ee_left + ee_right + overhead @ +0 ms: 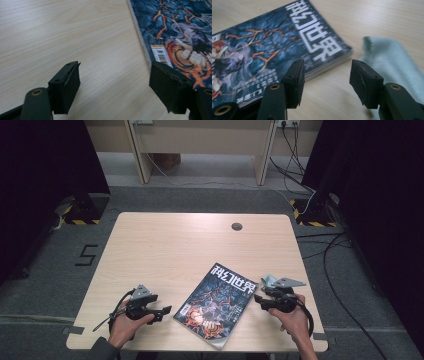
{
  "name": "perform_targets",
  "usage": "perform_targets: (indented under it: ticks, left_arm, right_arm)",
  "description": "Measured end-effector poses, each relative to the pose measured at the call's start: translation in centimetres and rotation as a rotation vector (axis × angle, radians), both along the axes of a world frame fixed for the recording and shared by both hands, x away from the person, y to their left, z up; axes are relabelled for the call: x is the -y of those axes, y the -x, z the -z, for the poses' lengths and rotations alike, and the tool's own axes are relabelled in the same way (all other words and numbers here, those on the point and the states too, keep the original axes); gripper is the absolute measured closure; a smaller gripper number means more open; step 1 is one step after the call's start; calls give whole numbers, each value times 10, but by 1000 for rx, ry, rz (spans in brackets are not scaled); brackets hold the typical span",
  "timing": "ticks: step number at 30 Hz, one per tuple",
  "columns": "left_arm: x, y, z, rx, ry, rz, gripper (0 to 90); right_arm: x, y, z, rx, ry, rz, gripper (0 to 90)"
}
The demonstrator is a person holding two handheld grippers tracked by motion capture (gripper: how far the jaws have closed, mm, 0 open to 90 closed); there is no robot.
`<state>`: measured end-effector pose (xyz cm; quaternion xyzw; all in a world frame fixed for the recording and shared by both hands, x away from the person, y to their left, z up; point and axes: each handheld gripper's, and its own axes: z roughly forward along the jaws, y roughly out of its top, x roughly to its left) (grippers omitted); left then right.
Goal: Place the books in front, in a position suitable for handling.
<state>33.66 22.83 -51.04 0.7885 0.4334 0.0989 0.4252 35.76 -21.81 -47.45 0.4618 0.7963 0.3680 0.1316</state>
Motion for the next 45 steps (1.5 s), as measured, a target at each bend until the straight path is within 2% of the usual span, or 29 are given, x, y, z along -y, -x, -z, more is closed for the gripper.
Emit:
perform_targets:
  ticks: [2,3,6,7,11,14,22,23,25,27,28,30,31,32,34,35,37,41,43,44,45]
  left_arm:
    - [7,1,1,-9,-4,24,253]
    - [7,1,1,-9,-4,24,260]
    - [17,2,3,-19,-13,60,265]
    - [17,2,3,-19,-13,60,265]
    - [27,4,5,-19,-23,105,274]
    - [31,5,6,-19,-16,123,287]
    - [40,9,6,-14,-13,176,345]
    - [41,10,6,-11,-16,184,358]
    - [45,13,6,-11,-14,204,370]
    - [48,16,6,-3,-24,219,370]
    - [52,18,5,7,-42,219,367]
    - [52,18,5,7,-41,219,366]
    - [53,19,5,11,-45,216,370]
    - [53,19,5,11,-45,216,370]
    - [54,20,5,12,-50,218,370]
    - [54,20,5,12,-50,218,370]
    - [55,20,5,13,-48,216,371]
    - [55,21,5,15,-48,214,375]
    - [55,22,5,16,-53,213,378]
    - [55,22,5,16,-53,213,380]
    - [55,22,4,16,-56,215,384]
  right_arm:
    - [-11,1,5,-24,-14,-29,438]
    - [-11,1,5,-24,-14,-29,438]
    - [-24,4,11,-76,-12,-41,421]
    - [-24,4,11,-76,-12,-41,421]
    - [-35,6,18,-125,8,-61,414]
    - [-39,5,22,-135,30,-57,386]
    - [-45,-5,25,-110,22,-45,394]
    - [-49,-11,26,-91,33,-49,394]
    - [-52,-14,26,-82,37,-48,394]
    - [-61,-23,24,-52,73,-58,398]
    - [-64,-26,25,-38,81,-60,398]
    - [-67,-30,25,-30,84,-54,398]
    - [-72,-38,25,-13,97,-54,395]
    - [-72,-38,25,-13,97,-54,395]
    - [-79,-52,27,3,86,-49,393]
    - [-79,-52,27,3,86,-49,393]
    - [-85,-63,28,11,85,-55,392]
    - [-85,-63,25,-2,94,-50,396]
    - [-82,-58,22,-4,120,-70,392]
    - [-82,-58,22,-4,120,-70,392]
    - [-80,-50,21,-10,105,-68,396]
